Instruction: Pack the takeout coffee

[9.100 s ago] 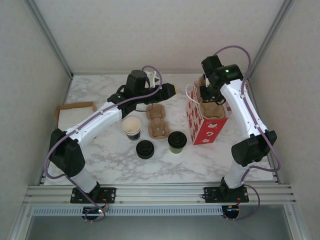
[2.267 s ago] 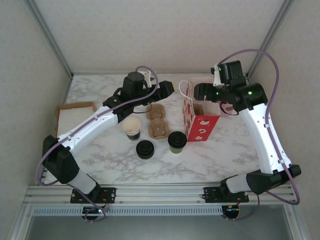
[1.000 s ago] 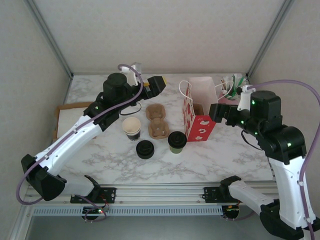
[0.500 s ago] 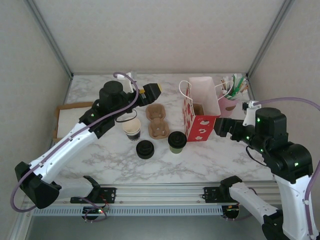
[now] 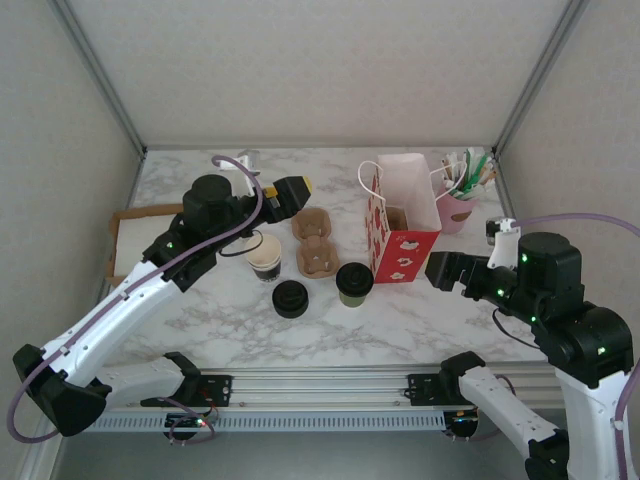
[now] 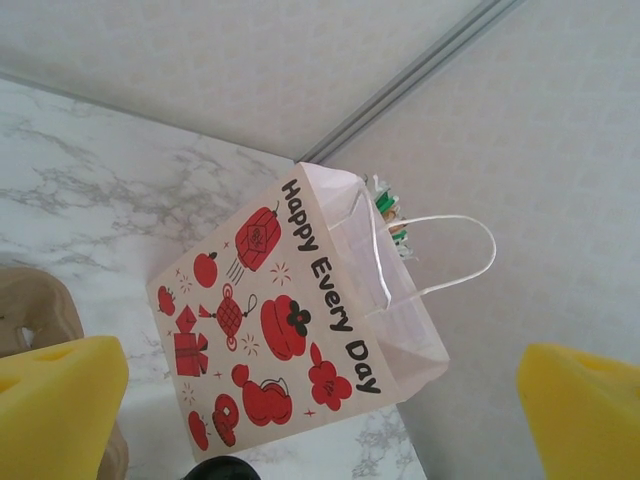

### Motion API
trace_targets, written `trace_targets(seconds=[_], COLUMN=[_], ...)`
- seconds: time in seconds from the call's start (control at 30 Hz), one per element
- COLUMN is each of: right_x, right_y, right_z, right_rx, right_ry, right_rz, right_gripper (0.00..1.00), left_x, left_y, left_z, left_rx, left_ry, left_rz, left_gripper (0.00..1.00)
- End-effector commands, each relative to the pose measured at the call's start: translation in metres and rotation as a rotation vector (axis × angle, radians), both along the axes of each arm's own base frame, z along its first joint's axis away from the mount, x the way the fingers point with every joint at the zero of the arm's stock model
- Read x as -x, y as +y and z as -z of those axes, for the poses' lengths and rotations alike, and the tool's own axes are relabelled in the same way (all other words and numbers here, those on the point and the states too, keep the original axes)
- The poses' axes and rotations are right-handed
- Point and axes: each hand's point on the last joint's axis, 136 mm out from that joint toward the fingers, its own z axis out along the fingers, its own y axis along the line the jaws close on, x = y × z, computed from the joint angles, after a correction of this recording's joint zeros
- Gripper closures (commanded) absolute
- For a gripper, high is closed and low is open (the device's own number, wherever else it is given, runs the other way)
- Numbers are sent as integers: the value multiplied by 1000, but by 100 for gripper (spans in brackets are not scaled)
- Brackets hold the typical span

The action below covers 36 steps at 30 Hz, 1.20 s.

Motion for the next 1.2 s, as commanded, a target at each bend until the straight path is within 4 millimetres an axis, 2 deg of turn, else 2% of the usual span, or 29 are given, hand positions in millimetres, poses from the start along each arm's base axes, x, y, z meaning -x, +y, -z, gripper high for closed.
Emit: trace_targets(seconds=[0.0, 0.23, 0.37, 0.5, 0.63, 0.77, 0.9, 1.17], right_x=[11, 17, 16, 6, -3, -3, -4, -6], right_y=[6, 41, 57, 71, 83, 97, 117, 156], right_z=[7, -3, -16, -25, -36, -46, -44, -13], right_rx=[-35, -169, -231, -256, -263, -263, -227, -16], right_ry=[41, 45, 30, 24, 18, 9, 26, 59], right_rz=[-36, -204, -286, -346, -397, -467, -548, -620], right_gripper=[1, 1, 1, 1, 1, 1, 1, 1], left_x=[4, 14, 21, 27, 36, 43, 48, 53], left_y=[9, 17, 30, 43, 62, 80, 85, 83], left_z=[5, 9, 19, 30, 37, 44, 59, 101], left_rx=[-17, -33, -63, -78, -79, -48, -39, -40], left_ry=[4, 23, 37, 56, 62, 75, 115, 224], left_rz=[-21, -27, -60, -95, -157, -221, -235, -202], left_gripper=[0, 0, 0, 0, 0, 0, 0, 0])
